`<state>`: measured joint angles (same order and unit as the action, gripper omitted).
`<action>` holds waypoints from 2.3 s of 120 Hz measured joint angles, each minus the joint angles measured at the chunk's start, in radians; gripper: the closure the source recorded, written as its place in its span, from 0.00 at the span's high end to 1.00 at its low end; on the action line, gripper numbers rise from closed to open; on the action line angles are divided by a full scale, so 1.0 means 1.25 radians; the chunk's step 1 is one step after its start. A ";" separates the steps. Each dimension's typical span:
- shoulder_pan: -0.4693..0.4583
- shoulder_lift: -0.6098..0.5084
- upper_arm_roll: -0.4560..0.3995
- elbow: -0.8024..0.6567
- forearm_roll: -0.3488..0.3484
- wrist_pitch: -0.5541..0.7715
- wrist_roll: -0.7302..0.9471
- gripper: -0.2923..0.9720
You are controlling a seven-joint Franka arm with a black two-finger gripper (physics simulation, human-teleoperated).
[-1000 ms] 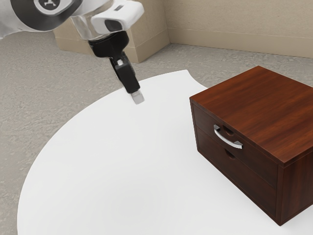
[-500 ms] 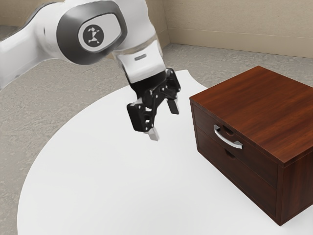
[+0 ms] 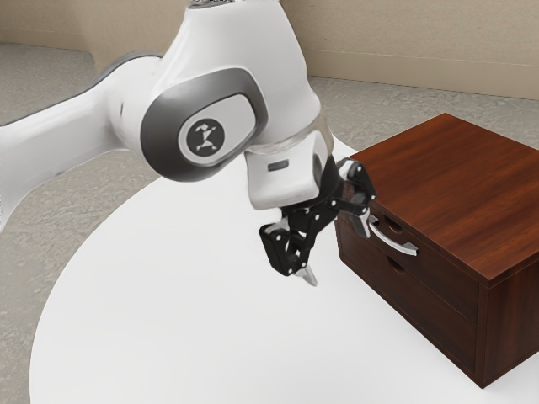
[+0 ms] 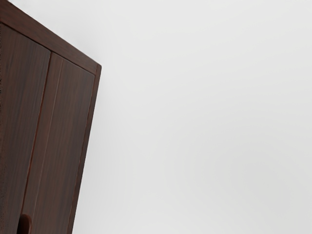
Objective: Pull the drawer handle with one arm to open the drawer
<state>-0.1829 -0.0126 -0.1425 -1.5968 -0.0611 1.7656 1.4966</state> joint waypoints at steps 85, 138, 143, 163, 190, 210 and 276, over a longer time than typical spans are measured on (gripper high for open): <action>0.055 0.102 -0.001 0.061 0.003 0.060 0.102 0.77; 0.056 0.123 -0.001 0.070 0.022 0.092 0.134 0.77; 0.057 0.123 -0.001 0.069 0.024 0.095 0.138 0.77; 0.056 0.122 -0.001 0.053 0.026 0.117 0.154 0.77; 0.054 0.121 -0.001 0.021 0.028 0.164 0.170 0.77; 0.054 0.116 -0.001 0.000 0.027 0.192 0.179 0.77; 0.054 0.117 -0.001 -0.035 0.026 0.247 0.196 0.77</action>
<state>-0.1148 0.1341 -0.1442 -1.6401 -0.0285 2.0740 1.7420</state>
